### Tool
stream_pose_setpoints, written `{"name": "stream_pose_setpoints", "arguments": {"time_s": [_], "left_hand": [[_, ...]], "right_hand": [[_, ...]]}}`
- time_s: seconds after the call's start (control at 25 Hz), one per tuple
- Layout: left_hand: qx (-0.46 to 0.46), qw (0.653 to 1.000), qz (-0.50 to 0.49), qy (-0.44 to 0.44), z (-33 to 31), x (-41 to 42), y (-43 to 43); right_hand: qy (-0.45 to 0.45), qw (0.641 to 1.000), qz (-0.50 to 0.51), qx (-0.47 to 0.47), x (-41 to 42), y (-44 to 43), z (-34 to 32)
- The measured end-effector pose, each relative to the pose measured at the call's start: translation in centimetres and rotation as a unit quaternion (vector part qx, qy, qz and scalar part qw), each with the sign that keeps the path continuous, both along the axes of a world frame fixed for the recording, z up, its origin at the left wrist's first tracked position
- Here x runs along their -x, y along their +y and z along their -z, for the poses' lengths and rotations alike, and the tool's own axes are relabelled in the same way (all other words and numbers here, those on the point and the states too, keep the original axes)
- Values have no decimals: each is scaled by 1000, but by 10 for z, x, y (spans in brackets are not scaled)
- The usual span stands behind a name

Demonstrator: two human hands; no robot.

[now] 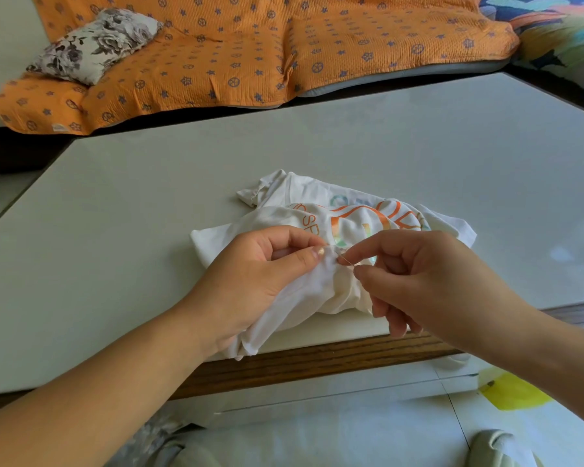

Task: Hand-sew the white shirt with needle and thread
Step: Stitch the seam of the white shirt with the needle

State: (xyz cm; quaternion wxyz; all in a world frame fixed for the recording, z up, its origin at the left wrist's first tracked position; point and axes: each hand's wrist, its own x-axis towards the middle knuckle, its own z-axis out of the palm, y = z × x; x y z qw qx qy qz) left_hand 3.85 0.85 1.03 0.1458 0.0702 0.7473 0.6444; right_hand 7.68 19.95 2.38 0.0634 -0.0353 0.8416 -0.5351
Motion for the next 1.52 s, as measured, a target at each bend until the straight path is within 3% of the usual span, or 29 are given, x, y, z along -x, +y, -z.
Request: {"name": "stream_pose_setpoints", "arguments": {"time_s": [0.4,0.68,0.84,1.0,1.24,1.28,1.36,1.44,1.52], "left_hand": [[58,997,21,46,0,-7,7],[66,993,12,93,0,-7,7],[115,981,8,159,4,-7,10],[148,969,11,195,7,-7,10],[155,975,14,160,1,-9,13],[145,978,18,148,1,-9,13],[127,983,26,127,2,-8,11],[115,987,25,108,4,-8,11],[109,989,28,94,5,-7,10]], "right_hand": [[32,999,32,-12,4,-8,9],[9,996,21,92,5,-10,9],[-12,990,5,143,9,-12,9],[-16,995,-4,94,9,-11,7],[43,995,86,-18,23,-1,-1],[36,994,100,7,28,4,-3],[-36,979,104,174,38,12,-9],[-108,924,93,355,46,17,-14],[-126,883,99,441,54,22,-13]]}}
